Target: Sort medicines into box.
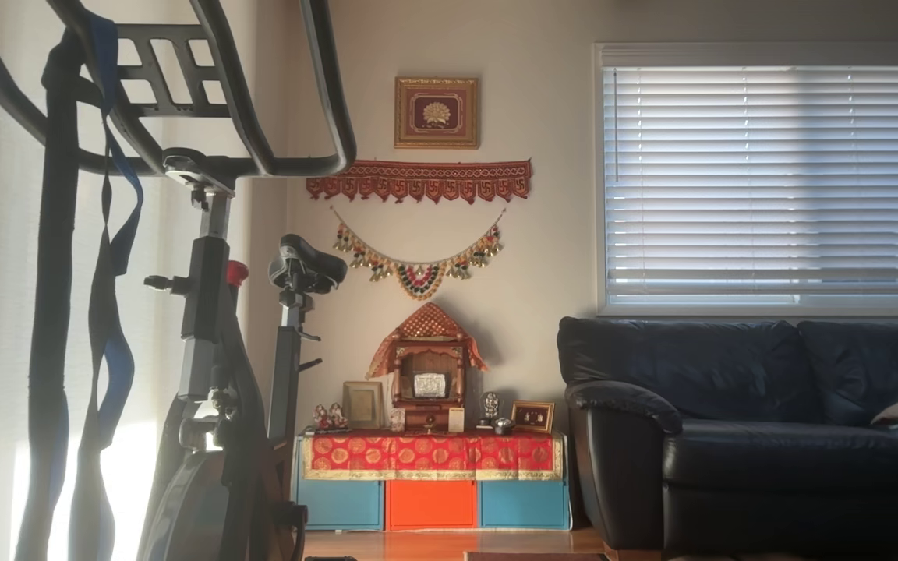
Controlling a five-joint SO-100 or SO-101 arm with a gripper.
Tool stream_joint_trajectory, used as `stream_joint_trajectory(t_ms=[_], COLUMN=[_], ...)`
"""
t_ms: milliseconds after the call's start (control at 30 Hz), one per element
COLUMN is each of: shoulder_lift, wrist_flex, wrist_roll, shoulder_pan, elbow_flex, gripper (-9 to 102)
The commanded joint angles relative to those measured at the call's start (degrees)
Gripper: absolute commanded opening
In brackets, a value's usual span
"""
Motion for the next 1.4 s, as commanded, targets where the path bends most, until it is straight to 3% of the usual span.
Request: stream_joint_trajectory(t_ms=[0,233,633,1367], shoulder_lift=[4.7,-2.8,-15.2,-30.0], wrist_flex=[2.5,7.9,5.6,1.2], wrist_roll=[1.5,1.8,1.1,1.2], shoulder_pan=[2.4,8.8,18.3,18.5], elbow_flex=[-6.2,-16.4,-23.8,-34.7], gripper=[1,1,1,1])
